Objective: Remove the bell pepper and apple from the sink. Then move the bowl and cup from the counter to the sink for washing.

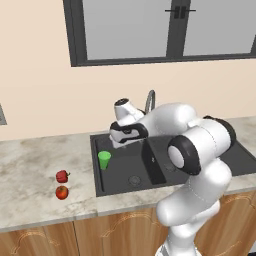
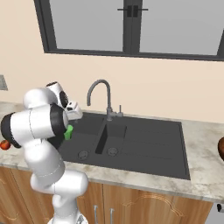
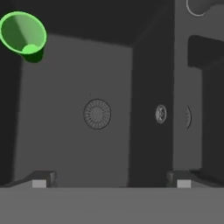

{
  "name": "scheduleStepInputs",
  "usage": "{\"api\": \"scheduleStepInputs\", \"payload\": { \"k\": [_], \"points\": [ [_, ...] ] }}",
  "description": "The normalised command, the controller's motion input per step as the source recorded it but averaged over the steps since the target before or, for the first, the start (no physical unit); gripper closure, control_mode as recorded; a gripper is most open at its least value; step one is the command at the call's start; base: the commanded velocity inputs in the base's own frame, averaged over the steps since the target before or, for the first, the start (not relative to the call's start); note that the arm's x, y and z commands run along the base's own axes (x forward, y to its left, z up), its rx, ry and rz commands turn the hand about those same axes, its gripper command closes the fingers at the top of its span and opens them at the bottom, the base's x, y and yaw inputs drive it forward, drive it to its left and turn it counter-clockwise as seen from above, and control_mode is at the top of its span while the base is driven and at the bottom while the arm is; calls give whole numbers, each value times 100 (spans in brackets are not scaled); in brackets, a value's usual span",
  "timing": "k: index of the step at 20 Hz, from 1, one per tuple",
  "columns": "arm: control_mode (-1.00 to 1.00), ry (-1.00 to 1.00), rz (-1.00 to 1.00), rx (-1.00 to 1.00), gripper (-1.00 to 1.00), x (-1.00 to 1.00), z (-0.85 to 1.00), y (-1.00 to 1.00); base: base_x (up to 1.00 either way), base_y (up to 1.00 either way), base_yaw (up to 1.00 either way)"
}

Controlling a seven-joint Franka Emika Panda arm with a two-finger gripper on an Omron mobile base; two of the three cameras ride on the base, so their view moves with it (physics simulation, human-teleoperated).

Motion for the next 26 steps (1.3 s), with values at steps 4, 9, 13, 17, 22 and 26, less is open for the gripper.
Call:
{"api": "scheduleStepInputs", "payload": {
  "k": [4, 9, 13, 17, 22, 26],
  "points": [
    [-100, -3, -16, 0, -100, -43, 21, -41, 0, 0, 0],
    [-100, -4, -11, 0, -100, -40, 17, -46, 0, 0, 0],
    [-100, 0, -10, 2, -100, -36, 10, -48, 0, 0, 0],
    [-100, 0, -7, 3, -100, -30, 8, -50, 0, 0, 0],
    [-100, 0, -3, 2, -100, -24, 11, -56, 0, 0, 0],
    [-100, 0, -4, 0, -100, -19, 10, -58, 0, 0, 0]
  ]
}}
